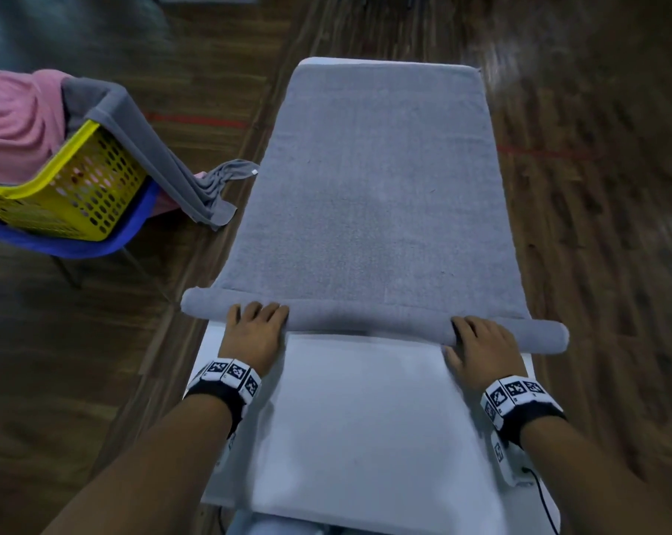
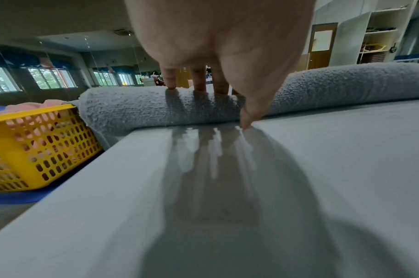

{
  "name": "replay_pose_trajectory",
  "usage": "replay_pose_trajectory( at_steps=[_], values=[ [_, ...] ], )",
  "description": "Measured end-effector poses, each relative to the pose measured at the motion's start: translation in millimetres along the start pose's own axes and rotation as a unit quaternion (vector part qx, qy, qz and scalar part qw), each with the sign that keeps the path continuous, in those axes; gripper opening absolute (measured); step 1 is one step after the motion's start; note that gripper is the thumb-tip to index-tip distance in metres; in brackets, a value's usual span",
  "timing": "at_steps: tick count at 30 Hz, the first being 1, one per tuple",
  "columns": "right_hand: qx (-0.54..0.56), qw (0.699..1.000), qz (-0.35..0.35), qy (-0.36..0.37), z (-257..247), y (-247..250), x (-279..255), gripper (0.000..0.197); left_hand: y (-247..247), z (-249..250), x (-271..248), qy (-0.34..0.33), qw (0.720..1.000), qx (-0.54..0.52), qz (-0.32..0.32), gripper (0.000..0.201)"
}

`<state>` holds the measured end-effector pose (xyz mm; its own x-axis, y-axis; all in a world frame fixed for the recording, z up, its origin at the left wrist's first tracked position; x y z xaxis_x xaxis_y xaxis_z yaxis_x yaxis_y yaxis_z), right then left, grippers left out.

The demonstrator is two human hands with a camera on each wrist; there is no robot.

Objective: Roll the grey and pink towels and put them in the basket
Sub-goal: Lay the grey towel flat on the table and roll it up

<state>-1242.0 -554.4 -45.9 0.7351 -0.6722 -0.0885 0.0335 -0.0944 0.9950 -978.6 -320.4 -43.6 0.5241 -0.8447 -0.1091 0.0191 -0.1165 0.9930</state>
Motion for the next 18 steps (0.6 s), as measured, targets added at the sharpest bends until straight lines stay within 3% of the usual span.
replay_pose_trajectory(
  at_steps=[5,9,11,15,18],
  values=[
    [-0.036,0.996,-0.084,-0.009,9,-4,25,0.031,0,-11,24,0.001,0.999,0.01,-0.046,0.029],
    [-0.036,0.985,-0.171,-0.015,9,-6,33,0.023,1,-19,39,0.009,0.99,-0.013,-0.14,0.024],
    [-0.051,0.989,-0.135,-0.019,12,0,30,0.025,7,-20,40,0.004,0.993,-0.019,-0.118,0.028],
    [-0.041,0.999,-0.001,0.006,7,17,11,0.02,29,-6,20,-0.035,0.999,-0.002,0.025,0.015],
    [-0.014,1.0,0.025,0.013,2,10,-5,0.023,20,8,-6,-0.038,0.999,-0.022,0.027,0.021]
  ],
)
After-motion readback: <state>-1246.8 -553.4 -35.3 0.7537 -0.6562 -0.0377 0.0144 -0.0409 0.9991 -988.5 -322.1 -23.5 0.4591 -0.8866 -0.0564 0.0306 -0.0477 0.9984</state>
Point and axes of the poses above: each hand's wrist, its own x-axis towards the middle knuckle, its own y-axis out of the back of the hand, z = x × y, the point moved 9 cm from there along x, towards the middle knuckle, and after that the axes turned 2 degrees about -y, right-handed, at the moved point
